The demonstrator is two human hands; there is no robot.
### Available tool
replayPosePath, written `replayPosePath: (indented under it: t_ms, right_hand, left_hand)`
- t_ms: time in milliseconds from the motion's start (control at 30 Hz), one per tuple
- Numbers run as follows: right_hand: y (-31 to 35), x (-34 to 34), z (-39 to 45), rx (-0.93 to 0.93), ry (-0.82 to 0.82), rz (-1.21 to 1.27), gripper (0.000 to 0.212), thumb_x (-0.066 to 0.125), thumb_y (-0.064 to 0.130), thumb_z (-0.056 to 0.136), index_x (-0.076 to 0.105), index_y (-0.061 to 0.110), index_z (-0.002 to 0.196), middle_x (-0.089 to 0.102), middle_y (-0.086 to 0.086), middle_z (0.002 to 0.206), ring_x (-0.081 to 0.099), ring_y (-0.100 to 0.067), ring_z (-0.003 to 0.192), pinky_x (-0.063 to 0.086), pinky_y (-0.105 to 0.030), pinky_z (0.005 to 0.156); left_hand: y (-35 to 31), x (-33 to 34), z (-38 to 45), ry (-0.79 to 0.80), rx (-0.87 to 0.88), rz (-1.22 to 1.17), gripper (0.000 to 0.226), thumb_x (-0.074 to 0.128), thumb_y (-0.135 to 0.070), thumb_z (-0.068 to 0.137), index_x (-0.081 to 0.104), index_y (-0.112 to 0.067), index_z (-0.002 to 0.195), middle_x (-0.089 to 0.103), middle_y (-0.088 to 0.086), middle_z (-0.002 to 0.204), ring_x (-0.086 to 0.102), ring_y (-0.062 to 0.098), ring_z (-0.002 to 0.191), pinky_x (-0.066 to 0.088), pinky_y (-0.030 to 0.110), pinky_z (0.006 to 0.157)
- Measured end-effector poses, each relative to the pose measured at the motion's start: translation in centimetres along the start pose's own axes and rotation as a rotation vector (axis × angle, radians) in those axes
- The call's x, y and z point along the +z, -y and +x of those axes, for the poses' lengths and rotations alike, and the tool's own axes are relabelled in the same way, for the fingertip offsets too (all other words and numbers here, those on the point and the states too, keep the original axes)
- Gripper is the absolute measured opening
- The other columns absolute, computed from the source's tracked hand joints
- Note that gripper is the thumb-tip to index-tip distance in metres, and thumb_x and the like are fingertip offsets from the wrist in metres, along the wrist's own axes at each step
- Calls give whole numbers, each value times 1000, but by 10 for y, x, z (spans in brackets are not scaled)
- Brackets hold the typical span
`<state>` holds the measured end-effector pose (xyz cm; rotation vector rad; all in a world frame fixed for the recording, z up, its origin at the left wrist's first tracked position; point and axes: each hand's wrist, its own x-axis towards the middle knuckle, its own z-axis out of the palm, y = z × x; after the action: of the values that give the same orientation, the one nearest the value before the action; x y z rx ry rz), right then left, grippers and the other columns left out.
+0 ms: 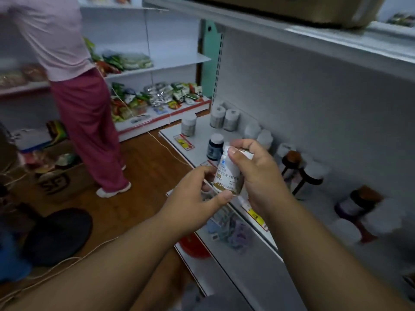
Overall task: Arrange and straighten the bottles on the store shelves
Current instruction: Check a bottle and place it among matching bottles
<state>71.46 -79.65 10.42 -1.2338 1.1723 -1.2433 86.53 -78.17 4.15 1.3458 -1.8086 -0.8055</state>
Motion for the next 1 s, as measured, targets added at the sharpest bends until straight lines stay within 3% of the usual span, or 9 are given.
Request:
replayPosePath:
  t_ms: [133,233,367,500,667,767,867,1000]
  right_hand:
    - [-17,20,65,-24,-19,-114,13,66,30,88,61,31,100,66,0,108,67,-13,92,57,-36,79]
    - [-20,30,112,-40,-5,-266,19,65,42,84,57,39,101,64,9,110,64,-7,98,56,-37,86]
    - [-16,52,157,-64,30,-382,25,63,35,89,51,33,111,62,12,109,62,-4,99,56,-24,78]
    - [-21,76,195,-49,7,-596,32,66,31,87,45,28,110,56,4,112,58,-11,99,53,-24,77]
    - [-44,88,228,-86,-98,-897,32,72,32,83,45,24,98,47,10,95,50,1,80,36,-12,60]
    - [-59,95,240,-67,-161,-1026,30,72,32,80,46,25,92,44,12,90,45,1,78,34,-17,61]
    - [-73,105,251,-33,-233,-1141,28,72,31,76,46,26,87,47,9,89,46,-10,81,35,-25,63]
    - [-92,122,255,68,-304,-1183,29,69,24,78,42,24,86,46,2,93,47,-18,85,34,-29,66]
  left_hand:
    - [32,-18,52,17,-13,48,79,56,-77,72,44,-29,132,51,-18,106,53,2,95,48,25,81]
    - [51,-36,97,44,-44,70,70,58,-74,75,45,-31,128,53,-17,110,57,3,94,49,25,77]
    - [79,-63,144,46,42,168,63,58,-70,78,50,-30,126,57,-12,112,54,4,96,48,28,80]
    - [110,-81,181,59,101,382,75,61,-72,71,47,-30,132,56,-7,119,51,12,105,47,33,89]
    - [138,-95,237,128,215,594,76,75,-47,76,38,-32,142,43,-7,141,37,17,128,38,33,104]
    - [150,-101,271,133,348,535,78,77,-37,76,36,-31,143,38,-3,145,35,21,132,36,35,107]
    - [162,-102,303,248,417,505,85,72,-41,78,24,-34,147,24,1,155,27,27,140,31,43,111]
    - [173,-94,327,520,525,649,89,69,-36,81,14,-31,152,15,7,158,25,33,141,30,44,111]
